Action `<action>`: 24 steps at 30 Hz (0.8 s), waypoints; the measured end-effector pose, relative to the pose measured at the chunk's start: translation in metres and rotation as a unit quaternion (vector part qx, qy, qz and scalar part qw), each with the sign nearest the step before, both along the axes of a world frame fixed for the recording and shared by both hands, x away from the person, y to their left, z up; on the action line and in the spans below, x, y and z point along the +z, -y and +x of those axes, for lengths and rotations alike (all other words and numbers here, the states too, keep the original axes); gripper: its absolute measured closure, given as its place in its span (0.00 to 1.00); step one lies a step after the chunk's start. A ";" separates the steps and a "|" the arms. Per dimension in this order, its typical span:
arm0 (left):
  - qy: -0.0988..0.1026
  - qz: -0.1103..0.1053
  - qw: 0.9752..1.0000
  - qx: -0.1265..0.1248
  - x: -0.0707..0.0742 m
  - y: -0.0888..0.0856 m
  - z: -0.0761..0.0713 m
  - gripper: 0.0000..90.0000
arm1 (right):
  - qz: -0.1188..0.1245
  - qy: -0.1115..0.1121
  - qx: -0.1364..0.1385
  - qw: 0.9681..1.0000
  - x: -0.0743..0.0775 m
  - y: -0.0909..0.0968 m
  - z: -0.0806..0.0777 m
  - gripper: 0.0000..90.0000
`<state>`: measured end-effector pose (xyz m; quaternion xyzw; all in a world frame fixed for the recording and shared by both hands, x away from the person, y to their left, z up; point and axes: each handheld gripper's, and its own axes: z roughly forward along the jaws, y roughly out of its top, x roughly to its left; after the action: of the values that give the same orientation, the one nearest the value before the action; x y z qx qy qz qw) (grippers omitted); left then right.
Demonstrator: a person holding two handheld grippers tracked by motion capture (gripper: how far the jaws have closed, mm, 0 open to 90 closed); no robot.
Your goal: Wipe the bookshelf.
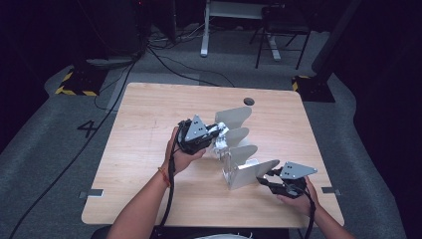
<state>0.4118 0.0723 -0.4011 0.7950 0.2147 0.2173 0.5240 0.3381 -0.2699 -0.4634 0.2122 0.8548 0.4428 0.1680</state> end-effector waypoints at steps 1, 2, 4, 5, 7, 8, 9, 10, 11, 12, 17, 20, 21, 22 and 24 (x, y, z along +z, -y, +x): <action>-0.002 0.011 1.000 -0.010 -0.001 0.000 0.000 0.87 | 0.000 0.000 0.000 1.000 0.000 0.000 0.001 0.71; 0.003 0.022 1.000 -0.015 -0.001 0.001 0.000 0.87 | -0.003 0.001 -0.001 1.000 0.000 0.001 0.001 0.72; -0.002 0.027 0.999 -0.028 -0.002 0.001 -0.001 0.87 | -0.002 0.001 -0.006 1.000 0.001 0.002 0.004 0.74; 0.000 0.028 0.999 -0.027 -0.002 0.001 -0.001 0.87 | 0.000 0.001 -0.012 1.000 0.002 0.003 0.005 0.75; -0.004 0.020 0.999 -0.029 -0.002 0.001 -0.002 0.87 | 0.003 0.004 -0.023 1.000 0.004 0.006 0.009 0.75; -0.007 0.015 0.999 -0.033 -0.003 0.001 -0.003 0.88 | 0.006 0.003 -0.029 1.000 0.004 0.007 0.010 0.75; -0.007 0.013 0.999 -0.033 -0.003 0.002 -0.004 0.88 | 0.010 -0.001 -0.036 0.999 0.005 0.008 0.012 0.74; -0.007 0.013 0.999 -0.033 -0.003 0.002 -0.004 0.88 | 0.011 -0.001 -0.037 0.999 0.005 0.009 0.013 0.74; -0.006 0.013 0.999 -0.038 -0.004 0.003 -0.010 0.88 | 0.010 -0.001 -0.038 0.999 0.005 0.010 0.014 0.74; -0.006 0.012 0.999 -0.037 -0.005 0.004 -0.013 0.88 | 0.009 0.000 -0.039 0.999 0.005 0.010 0.015 0.74; -0.001 0.012 0.998 -0.058 -0.002 0.005 -0.029 0.88 | 0.008 0.002 -0.055 0.998 0.007 0.013 0.019 0.73; 0.010 0.031 0.997 -0.073 0.003 0.011 -0.039 0.88 | 0.012 0.003 -0.067 0.998 0.008 0.016 0.023 0.73; 0.013 0.039 0.996 -0.079 0.003 0.014 -0.041 0.88 | 0.014 0.003 -0.072 0.997 0.009 0.016 0.025 0.73; 0.021 0.047 0.995 -0.080 0.004 0.017 -0.045 0.88 | 0.014 0.003 -0.076 0.997 0.009 0.016 0.026 0.73; 0.027 0.054 0.995 -0.074 0.006 0.019 -0.047 0.88 | 0.014 0.005 -0.083 0.996 0.009 0.016 0.029 0.73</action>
<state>0.3644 0.0532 -0.3954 0.8299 0.1288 0.2102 0.5005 0.3670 -0.2855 -0.4545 0.2828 0.8270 0.4404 0.2051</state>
